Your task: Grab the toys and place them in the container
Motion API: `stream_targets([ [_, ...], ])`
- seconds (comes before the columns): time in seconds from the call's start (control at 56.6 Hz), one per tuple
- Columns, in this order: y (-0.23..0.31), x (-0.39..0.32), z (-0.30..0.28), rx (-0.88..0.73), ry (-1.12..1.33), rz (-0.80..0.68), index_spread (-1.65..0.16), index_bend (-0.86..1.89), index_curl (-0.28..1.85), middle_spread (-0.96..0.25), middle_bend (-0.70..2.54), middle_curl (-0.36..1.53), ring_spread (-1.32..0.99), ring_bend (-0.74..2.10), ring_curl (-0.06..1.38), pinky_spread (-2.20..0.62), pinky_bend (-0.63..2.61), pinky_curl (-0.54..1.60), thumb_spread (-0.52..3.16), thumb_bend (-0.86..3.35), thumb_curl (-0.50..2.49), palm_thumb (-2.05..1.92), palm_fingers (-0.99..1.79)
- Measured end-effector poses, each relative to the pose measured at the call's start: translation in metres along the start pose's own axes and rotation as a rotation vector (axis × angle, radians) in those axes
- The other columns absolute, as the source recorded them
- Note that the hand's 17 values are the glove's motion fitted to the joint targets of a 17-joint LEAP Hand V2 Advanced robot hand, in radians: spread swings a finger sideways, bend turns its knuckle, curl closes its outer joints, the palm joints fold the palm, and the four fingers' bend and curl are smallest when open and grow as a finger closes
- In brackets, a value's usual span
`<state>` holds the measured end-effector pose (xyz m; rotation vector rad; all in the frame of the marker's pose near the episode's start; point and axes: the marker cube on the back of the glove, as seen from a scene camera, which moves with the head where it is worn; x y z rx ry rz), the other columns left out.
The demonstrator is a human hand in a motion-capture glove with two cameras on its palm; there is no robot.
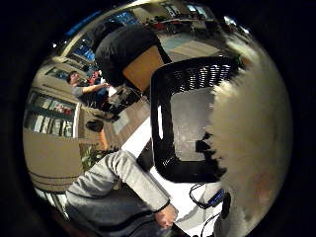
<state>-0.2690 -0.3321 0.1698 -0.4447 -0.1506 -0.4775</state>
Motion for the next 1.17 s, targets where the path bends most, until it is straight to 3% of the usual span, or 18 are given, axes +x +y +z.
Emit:
stream_targets([
  [0.212,-0.004,-0.004,0.012,-0.065,-0.021,-0.037,-0.29,0.16,0.37,-0.21,0.45,0.52,-0.25,0.90,0.38,-0.32,1.03,0.38,1.12,0.09,0.62,0.74,0.78],
  [0.318,0.003,-0.001,0.008,-0.126,-0.120,-0.008,-0.29,0.05,0.37,-0.09,0.27,0.50,-0.15,0.66,0.36,-0.16,1.24,0.47,1.14,-0.12,0.48,0.33,-0.01],
  [0.353,0.006,0.004,0.005,-0.103,-0.102,-0.006,-0.29,0.05,0.34,-0.06,0.24,0.49,-0.12,0.61,0.34,-0.12,1.29,0.46,1.13,-0.11,0.45,0.24,-0.11],
  [0.459,0.025,0.018,-0.003,-0.063,-0.101,-0.021,-0.27,0.05,0.26,0.00,0.24,0.46,-0.06,0.57,0.27,-0.03,1.32,0.42,1.12,-0.06,0.41,0.12,-0.08],
  [0.583,0.085,0.060,-0.009,-0.042,0.000,-0.069,-0.27,0.13,0.26,0.02,0.27,0.46,-0.03,0.55,0.25,0.02,1.28,0.40,1.11,-0.03,0.39,0.07,-0.03],
  [0.724,0.179,0.129,0.007,-0.019,0.096,0.196,-0.27,0.17,0.27,0.03,0.29,0.47,-0.02,0.57,0.26,0.04,1.23,0.38,1.12,-0.02,0.37,0.07,0.01],
  [0.883,0.270,0.180,0.030,-0.068,-0.065,0.531,-0.28,0.21,0.30,0.03,0.30,0.47,-0.02,0.54,0.24,0.05,1.17,0.35,1.15,-0.01,0.36,0.10,0.06],
  [1.165,0.386,0.209,0.080,-0.069,-0.076,0.663,-0.28,0.21,0.35,0.03,0.28,0.46,-0.02,0.52,0.23,0.06,1.08,0.32,1.21,-0.01,0.35,0.14,0.10],
])
